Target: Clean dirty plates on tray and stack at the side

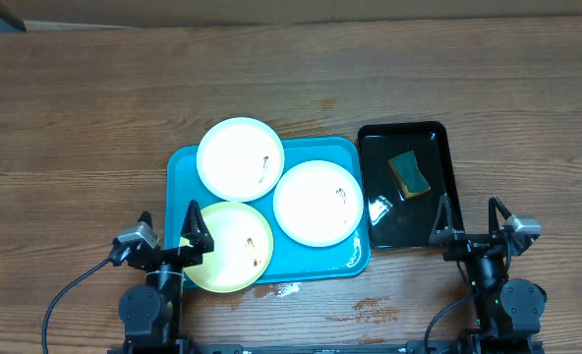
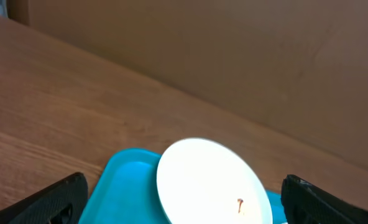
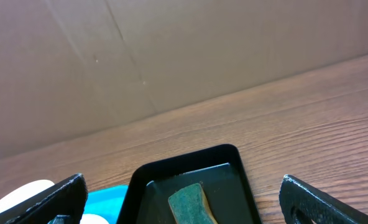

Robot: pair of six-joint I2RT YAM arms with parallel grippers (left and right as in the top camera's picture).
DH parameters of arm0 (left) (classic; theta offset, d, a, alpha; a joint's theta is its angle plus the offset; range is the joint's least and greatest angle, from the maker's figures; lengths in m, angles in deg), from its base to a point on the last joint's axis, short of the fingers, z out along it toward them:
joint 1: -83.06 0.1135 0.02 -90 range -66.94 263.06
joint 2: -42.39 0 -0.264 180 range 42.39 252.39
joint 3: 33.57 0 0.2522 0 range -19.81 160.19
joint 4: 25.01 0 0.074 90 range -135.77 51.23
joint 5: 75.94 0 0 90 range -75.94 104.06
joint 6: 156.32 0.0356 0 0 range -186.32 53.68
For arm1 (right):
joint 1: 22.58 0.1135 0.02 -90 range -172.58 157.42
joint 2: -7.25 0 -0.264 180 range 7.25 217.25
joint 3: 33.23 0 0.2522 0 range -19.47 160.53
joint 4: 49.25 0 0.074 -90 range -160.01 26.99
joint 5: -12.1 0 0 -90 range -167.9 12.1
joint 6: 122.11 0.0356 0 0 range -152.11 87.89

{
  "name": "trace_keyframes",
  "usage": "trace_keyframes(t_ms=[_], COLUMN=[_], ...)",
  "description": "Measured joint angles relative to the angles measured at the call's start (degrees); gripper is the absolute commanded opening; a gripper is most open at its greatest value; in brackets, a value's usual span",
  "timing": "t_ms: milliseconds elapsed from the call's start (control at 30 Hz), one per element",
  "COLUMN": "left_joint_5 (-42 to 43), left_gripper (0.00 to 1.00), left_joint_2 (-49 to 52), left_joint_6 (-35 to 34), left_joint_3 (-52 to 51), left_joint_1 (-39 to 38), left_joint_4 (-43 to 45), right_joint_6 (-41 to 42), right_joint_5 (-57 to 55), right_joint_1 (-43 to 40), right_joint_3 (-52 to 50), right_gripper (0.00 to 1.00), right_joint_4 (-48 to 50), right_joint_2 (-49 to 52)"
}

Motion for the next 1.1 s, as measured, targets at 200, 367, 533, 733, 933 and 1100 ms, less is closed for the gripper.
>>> trace_keyframes(t_ms=[200, 367, 533, 733, 933, 1100], left_joint_5=[2.9, 4.0, 6.1, 12.0, 15.1, 20.9], left_gripper=[1.00, 1.00, 1.00, 1.00, 1.00, 0.88], left_joint_2=[0.0, 2.4, 15.6, 44.4, 68.8, 80.7], left_joint_6=[0.5, 3.1, 7.1, 11.5, 12.3, 12.0], left_joint_3=[0.9, 9.6, 29.4, 61.9, 84.3, 86.5], left_joint_1=[0.0, 0.0, 0.0, 0.0, -0.8, -0.9], left_joint_4=[-0.2, -7.3, -17.7, -44.7, -65.5, -70.5], right_joint_6=[0.0, 0.0, 0.0, 0.1, 0.2, 0.2], right_joint_5=[0.0, 0.0, 0.0, 0.0, 0.0, 0.0], right_joint_1=[0.0, 0.0, 0.0, 0.0, 0.0, 0.0], right_joint_3=[0.0, 0.0, 0.0, 0.0, 0.0, 0.0], right_gripper=[1.00, 1.00, 1.00, 1.00, 1.00, 1.00], right_joint_4=[0.0, 0.0, 0.0, 0.0, 0.0, 0.0], right_joint_2=[0.0, 0.0, 0.0, 0.0, 0.0, 0.0])
